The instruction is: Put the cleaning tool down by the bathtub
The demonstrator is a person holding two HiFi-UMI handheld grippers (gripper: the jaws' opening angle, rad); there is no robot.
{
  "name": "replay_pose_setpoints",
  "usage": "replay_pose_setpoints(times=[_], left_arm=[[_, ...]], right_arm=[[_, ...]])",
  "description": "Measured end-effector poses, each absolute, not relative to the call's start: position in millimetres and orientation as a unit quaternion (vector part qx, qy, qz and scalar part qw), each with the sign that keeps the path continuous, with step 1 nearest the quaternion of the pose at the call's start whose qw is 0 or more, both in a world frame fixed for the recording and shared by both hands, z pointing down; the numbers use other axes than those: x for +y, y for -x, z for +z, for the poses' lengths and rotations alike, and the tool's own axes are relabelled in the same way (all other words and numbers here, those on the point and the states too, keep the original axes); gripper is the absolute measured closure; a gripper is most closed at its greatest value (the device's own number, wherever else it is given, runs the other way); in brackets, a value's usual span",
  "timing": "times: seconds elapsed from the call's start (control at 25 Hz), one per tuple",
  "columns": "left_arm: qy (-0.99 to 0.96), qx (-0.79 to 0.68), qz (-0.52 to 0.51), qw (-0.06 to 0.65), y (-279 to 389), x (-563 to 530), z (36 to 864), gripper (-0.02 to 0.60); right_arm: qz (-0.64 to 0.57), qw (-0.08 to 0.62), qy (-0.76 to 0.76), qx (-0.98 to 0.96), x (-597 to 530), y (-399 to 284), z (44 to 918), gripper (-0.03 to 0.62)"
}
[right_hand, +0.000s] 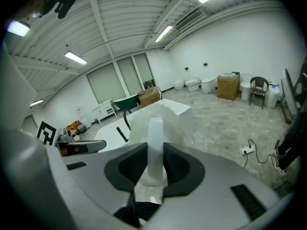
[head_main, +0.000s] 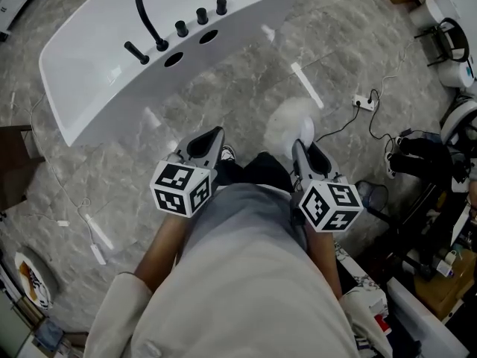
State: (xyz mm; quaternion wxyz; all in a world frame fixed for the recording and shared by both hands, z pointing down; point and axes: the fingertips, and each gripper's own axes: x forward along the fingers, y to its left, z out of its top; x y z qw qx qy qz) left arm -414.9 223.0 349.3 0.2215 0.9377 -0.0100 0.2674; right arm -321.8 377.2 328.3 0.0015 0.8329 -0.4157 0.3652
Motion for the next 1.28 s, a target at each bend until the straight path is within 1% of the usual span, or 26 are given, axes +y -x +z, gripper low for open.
replay_pose_setpoints(times=[0.28, 0.4, 0.6, 0.96, 1.28], left_arm=[[-0.936, -0.012, 0.269, 0.228, 400.5, 214.3, 352.3, 0.577], [-0.934, -0.021, 0.265, 0.239, 389.3, 208.1, 352.2, 0.577], [-0.934, -0.012, 0.276, 0.228, 356.2, 212.9, 354.5, 0.577], [-0.931, -0.028, 0.294, 0.216, 270.6, 177.9, 360.8, 0.577], [-0.921, -0.047, 0.315, 0.223, 169.7, 168.7, 367.5, 0.577]], right_arm=[[0.355, -0.001, -0.841, -0.408, 374.0, 297.9, 322.2, 0.514], [0.346, -0.007, -0.848, -0.401, 371.7, 278.0, 320.7, 0.514], [0.342, -0.018, -0.852, -0.396, 363.5, 237.7, 321.7, 0.514], [0.36, -0.027, -0.84, -0.405, 331.9, 147.1, 341.1, 0.514], [0.381, -0.021, -0.821, -0.424, 311.6, 39.5, 355.8, 0.514]])
